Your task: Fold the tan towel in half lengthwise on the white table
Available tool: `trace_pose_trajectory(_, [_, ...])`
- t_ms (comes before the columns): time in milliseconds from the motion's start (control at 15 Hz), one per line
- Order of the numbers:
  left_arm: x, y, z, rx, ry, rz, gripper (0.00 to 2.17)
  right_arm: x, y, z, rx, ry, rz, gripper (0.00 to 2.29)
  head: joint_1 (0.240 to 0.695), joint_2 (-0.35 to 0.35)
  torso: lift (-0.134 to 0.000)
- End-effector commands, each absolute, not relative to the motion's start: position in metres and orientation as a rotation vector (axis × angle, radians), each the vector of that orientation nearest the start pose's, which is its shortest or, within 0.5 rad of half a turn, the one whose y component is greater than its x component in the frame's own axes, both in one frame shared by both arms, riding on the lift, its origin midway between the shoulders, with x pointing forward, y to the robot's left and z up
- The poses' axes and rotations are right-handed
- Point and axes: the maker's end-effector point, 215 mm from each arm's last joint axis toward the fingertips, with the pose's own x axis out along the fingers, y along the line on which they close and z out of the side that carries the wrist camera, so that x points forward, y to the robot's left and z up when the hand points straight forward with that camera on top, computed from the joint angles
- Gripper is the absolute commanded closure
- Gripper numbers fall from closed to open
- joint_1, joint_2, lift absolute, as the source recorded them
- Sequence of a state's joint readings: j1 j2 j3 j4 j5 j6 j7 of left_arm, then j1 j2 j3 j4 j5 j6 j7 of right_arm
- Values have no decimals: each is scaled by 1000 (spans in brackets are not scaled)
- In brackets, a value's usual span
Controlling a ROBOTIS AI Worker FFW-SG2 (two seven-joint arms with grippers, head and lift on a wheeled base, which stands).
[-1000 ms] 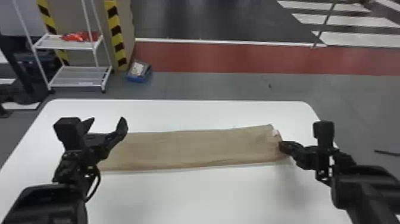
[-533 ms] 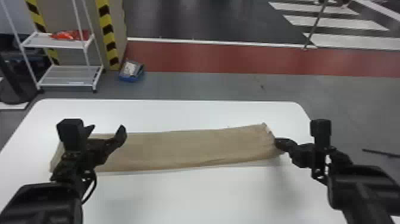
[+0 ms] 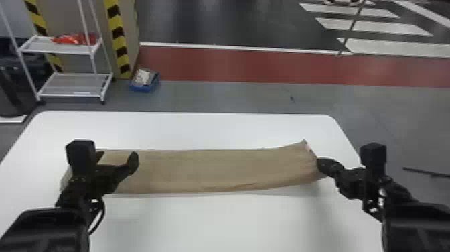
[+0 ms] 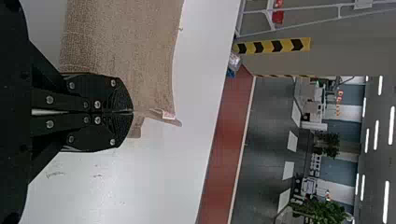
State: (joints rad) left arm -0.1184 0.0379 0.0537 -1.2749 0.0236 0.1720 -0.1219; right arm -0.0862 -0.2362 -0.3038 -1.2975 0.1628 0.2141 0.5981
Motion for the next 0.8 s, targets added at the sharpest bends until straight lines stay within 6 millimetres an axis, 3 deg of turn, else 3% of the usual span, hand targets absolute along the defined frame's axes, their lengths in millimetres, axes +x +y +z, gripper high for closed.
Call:
trace_pose_trajectory(0, [602,249,-481,-23,348,-58,154,559,-401,-493,-271,455,236,1244,695,-140,-57])
trace_pose_trajectory(133, [600,250,-484,-17,355,-56,154,561,-394,-496,-345,441,246,1271,695,-143,-57])
trace_pose_trajectory(333, [596,256,-487,-14,359,-41,154,569,-386,-478,-436,366,265,1396,695,-134,-57])
trace_pose_trajectory(600, [591,269,-486,-18,354,-15,154,556,-380,-479,-481,339,284,1393,695,-120,-57])
trace_pose_trajectory(667, [590,270,-487,-19,355,-10,154,555,-383,-480,-485,336,273,1376,695,-113,-57])
trace_pose_trajectory(733, [591,270,-483,-18,349,-11,154,553,-384,-483,-487,341,268,1190,695,-110,-57])
